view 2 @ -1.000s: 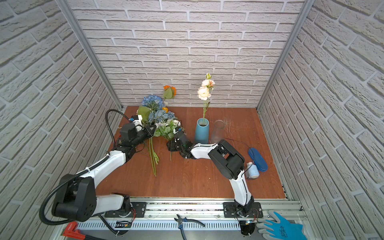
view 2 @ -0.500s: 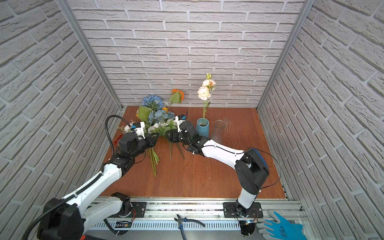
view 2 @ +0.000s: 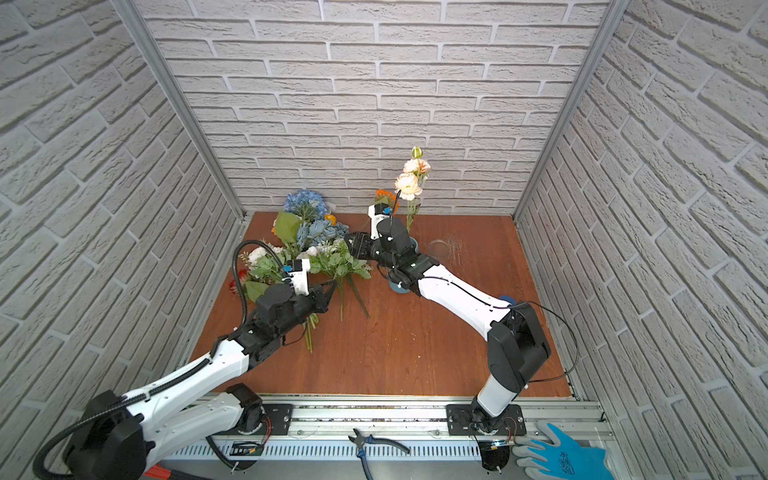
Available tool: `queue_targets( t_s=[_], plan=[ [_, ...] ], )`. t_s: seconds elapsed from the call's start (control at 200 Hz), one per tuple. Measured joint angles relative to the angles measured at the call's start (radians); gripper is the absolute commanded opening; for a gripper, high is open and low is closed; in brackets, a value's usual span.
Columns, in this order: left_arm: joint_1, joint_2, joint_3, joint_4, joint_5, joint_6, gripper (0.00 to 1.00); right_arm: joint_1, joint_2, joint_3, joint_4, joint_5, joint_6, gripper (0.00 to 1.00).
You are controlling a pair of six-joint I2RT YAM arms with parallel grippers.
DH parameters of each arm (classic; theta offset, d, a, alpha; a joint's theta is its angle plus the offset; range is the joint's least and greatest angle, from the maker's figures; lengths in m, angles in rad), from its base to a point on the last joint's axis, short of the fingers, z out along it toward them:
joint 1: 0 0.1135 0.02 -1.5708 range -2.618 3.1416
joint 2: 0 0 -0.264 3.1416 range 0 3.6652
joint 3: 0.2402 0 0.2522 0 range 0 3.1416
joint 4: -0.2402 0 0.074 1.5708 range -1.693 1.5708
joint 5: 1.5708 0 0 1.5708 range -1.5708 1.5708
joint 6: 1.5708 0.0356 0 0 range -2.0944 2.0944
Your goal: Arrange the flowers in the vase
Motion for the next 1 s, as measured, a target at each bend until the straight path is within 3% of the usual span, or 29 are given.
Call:
queue_targets(
  t_s=[0.425,0.775,1.0],
  plan=[
    [-0.098,-0.069,-0.034,0.045,-0.141,0.019,0.00,-0.014,0.008,-0.008,0.045,-0.031,0.099,0.52],
    [-0.110,-0.117,-0.066,0.039,-0.170,0.018,0.00,-0.027,0.105,0.005,0.101,-0.062,0.159,0.41],
    [-0.112,-0.118,-0.067,0.037,-0.173,0.019,0.00,-0.027,0.119,0.005,0.159,-0.096,0.205,0.29]
  ],
)
